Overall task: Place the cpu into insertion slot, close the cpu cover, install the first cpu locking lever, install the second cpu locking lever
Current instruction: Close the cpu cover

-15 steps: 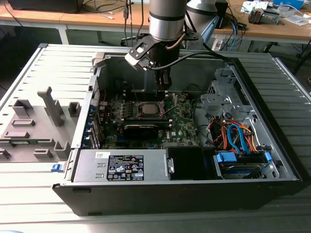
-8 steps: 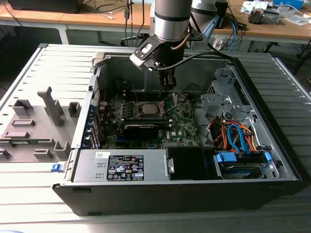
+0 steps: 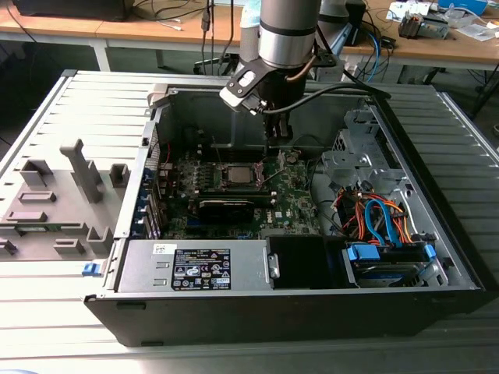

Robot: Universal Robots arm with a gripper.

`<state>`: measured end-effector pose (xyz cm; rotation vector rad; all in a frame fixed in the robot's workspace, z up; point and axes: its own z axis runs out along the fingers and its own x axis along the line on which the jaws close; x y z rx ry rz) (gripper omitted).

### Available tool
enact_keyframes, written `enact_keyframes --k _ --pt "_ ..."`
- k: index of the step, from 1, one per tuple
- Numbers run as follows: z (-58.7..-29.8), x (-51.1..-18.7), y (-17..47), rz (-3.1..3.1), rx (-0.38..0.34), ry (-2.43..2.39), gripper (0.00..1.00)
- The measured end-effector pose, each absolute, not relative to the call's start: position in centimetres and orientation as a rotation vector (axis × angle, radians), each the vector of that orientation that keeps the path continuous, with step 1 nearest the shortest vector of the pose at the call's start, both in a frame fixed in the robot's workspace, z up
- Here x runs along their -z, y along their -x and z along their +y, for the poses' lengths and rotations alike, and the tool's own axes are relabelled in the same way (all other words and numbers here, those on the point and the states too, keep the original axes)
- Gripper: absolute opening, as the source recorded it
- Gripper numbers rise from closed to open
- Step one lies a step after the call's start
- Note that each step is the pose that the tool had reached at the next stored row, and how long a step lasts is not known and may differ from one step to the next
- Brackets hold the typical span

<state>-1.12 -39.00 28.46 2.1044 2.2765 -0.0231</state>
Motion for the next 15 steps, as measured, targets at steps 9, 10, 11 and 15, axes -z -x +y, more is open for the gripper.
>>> enact_keyframes --k 9,10,11,15 --pt "-38.9 -27.7 -0.6 2.277 0.025 -2.105 0.11" --pt "-38.8 -27.7 -0.7 2.277 0.025 -2.105 0.11" --pt "-38.7 -27.7 -0.9 2.277 0.026 -2.105 0.11" --pt "-38.5 -27.7 -1.3 2.276 0.027 -2.104 0.11"
